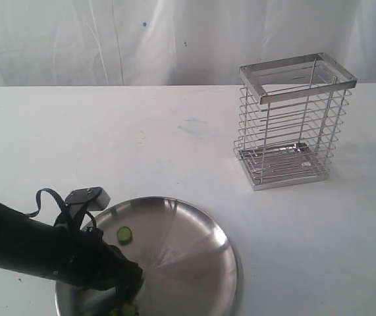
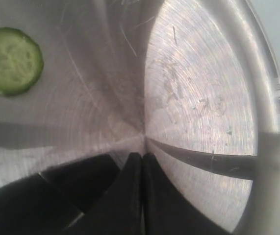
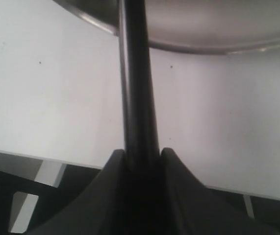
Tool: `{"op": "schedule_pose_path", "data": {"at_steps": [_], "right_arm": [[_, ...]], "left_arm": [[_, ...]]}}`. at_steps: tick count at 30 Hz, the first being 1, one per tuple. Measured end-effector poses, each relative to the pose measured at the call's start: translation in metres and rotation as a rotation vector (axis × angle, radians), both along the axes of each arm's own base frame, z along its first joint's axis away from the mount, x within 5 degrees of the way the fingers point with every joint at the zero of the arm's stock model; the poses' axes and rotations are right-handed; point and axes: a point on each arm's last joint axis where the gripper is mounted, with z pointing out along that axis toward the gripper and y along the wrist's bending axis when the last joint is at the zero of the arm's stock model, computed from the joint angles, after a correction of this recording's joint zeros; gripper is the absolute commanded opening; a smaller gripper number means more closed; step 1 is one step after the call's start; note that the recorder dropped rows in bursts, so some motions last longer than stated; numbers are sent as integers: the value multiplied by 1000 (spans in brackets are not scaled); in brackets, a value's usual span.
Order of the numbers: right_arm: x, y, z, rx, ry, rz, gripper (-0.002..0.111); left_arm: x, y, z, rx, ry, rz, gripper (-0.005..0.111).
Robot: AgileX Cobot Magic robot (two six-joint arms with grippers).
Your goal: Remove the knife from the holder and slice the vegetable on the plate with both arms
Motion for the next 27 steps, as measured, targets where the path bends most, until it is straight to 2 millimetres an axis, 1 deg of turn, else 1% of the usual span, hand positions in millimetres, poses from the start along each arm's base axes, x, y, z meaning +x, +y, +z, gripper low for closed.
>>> {"op": "schedule_pose_path", "data": {"at_steps": [6,9,15,18,20,27], "right_arm": [[-3,-1,0,-16,-1,25,0],[-4,-1,0,-20,6,17,0],[-4,-5,-1,-53,10,-3,0],[-4,-5,-1,-53,10,-3,0],[-4,-5,-1,-53,10,-3,0],[-4,-4,-1,-39,11,-3,0]], "left_arm": [[0,-1,1,-16,-1,-9,0],[0,-3,6,-31,-19,-40,0],[-3,-3,32,-48,-123,-95,0],[-8,-2,42,-49,-134,-108,0],[-13,0,42,-45,-118,-112,0],[-29,5,30,-43,-38,-95,0]]}}
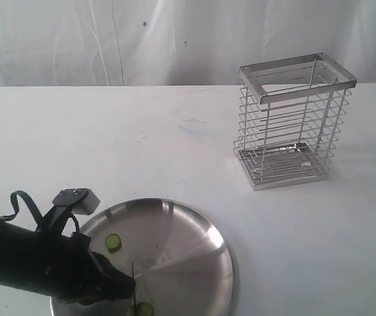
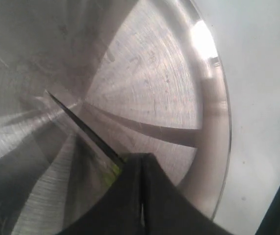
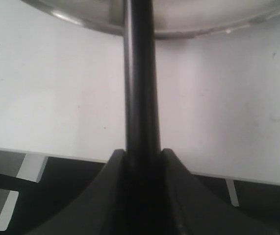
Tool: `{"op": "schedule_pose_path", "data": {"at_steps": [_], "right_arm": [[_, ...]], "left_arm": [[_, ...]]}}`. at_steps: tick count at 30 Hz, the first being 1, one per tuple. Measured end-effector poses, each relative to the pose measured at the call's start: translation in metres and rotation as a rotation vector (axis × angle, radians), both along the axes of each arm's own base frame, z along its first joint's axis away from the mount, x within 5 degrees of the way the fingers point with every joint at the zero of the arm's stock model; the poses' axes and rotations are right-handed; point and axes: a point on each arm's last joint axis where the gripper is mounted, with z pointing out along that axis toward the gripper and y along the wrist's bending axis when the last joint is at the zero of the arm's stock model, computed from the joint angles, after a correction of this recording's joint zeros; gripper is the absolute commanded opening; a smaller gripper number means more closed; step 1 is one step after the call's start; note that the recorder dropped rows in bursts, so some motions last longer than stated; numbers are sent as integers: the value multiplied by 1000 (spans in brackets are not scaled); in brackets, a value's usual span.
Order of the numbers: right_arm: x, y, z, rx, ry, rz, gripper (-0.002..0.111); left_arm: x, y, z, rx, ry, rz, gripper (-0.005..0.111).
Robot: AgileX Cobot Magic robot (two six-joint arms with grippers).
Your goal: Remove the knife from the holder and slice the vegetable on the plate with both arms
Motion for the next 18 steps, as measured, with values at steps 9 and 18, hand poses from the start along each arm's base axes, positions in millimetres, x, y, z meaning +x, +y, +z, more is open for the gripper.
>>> {"op": "schedule_pose_path", "data": {"at_steps": [9,18], "right_arm": [[0,1,0,15,3,-2,0],[0,1,0,18,4,-9,0]], "left_arm": [[4,-2,-3,-40,-18,35,0],[6,-4,-20,-43,52,40,0]]}}
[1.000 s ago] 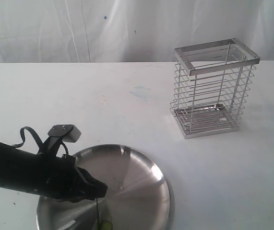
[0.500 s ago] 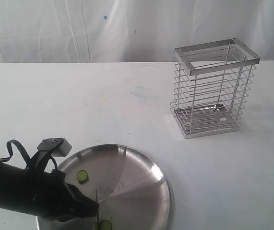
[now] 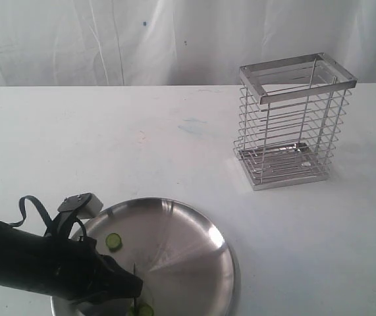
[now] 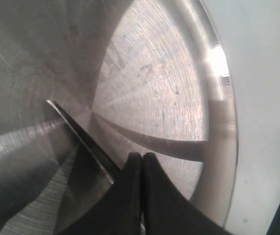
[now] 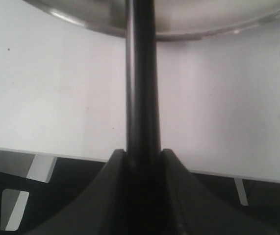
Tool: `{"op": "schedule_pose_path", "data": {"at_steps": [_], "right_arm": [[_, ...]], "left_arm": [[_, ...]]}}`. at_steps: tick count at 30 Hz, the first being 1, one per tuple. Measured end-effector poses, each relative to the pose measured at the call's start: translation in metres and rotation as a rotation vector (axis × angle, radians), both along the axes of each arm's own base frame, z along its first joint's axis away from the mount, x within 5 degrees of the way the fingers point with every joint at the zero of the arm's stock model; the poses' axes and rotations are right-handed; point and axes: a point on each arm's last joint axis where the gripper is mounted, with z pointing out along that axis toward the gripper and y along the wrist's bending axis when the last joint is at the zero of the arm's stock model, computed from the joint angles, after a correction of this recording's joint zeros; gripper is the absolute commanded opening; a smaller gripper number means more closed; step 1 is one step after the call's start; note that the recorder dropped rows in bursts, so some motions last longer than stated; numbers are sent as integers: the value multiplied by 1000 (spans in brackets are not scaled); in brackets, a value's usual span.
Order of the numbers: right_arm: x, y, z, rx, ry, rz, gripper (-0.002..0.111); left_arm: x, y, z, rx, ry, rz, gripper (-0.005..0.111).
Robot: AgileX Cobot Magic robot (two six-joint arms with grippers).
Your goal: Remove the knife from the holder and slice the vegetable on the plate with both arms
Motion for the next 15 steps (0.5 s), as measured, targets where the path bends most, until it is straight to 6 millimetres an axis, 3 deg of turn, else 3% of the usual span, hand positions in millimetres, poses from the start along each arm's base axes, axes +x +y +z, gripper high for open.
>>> {"op": "schedule_pose_path", "data": {"at_steps": [15], "right_arm": [[-8,3,0,34,79,-5,0]], "left_arm": [[13,-1,-5,48,-40,-10,0]]}}
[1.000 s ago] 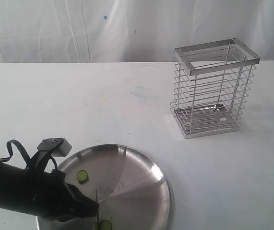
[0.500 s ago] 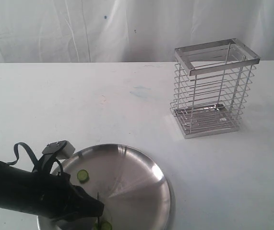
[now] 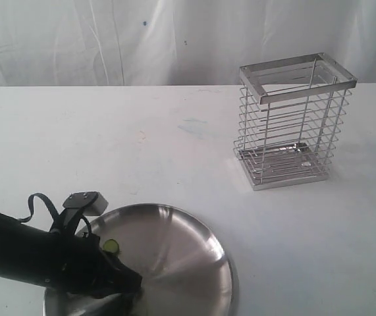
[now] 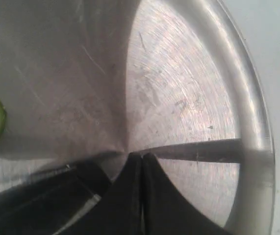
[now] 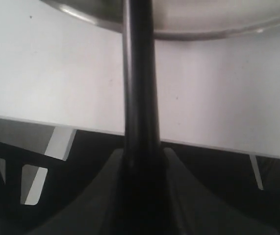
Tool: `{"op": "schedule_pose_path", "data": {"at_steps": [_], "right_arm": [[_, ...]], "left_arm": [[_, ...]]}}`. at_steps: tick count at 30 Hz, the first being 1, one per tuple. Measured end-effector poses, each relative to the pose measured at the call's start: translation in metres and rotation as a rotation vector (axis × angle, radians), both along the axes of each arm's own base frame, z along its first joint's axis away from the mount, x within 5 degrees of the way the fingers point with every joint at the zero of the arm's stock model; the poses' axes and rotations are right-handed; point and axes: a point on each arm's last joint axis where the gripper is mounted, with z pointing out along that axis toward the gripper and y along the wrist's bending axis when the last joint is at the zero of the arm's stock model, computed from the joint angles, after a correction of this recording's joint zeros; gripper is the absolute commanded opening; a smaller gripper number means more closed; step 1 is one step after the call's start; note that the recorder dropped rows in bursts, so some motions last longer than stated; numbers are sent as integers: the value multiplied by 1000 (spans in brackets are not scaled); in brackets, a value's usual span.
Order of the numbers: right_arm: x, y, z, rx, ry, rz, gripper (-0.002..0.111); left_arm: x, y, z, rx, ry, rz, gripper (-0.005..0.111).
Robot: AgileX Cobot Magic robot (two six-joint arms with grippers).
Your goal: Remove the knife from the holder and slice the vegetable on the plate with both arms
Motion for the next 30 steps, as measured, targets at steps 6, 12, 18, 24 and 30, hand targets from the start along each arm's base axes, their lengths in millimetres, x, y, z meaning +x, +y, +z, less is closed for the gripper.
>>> {"op": "schedule_pose_path", "data": {"at_steps": [6,12,18,24,30], "right_arm": [[-3,-2,3,-9,22,3,0],[-7,-5,4,-30,63,16,0],[-7,-10,11,-63,70,33,0],[-8,-10,11,-65,73,58,0],[-8,-10,11,-65,77,61,0]], "left_arm": [[2,1,-1,21,-7,9,0],[4,1,-1,27,-9,12,0],[11,-4,6,-10,-37,0,0],[10,-7,27,-50,-88,-43,0],[-15,-4,30,-83,20,-101,0]]}}
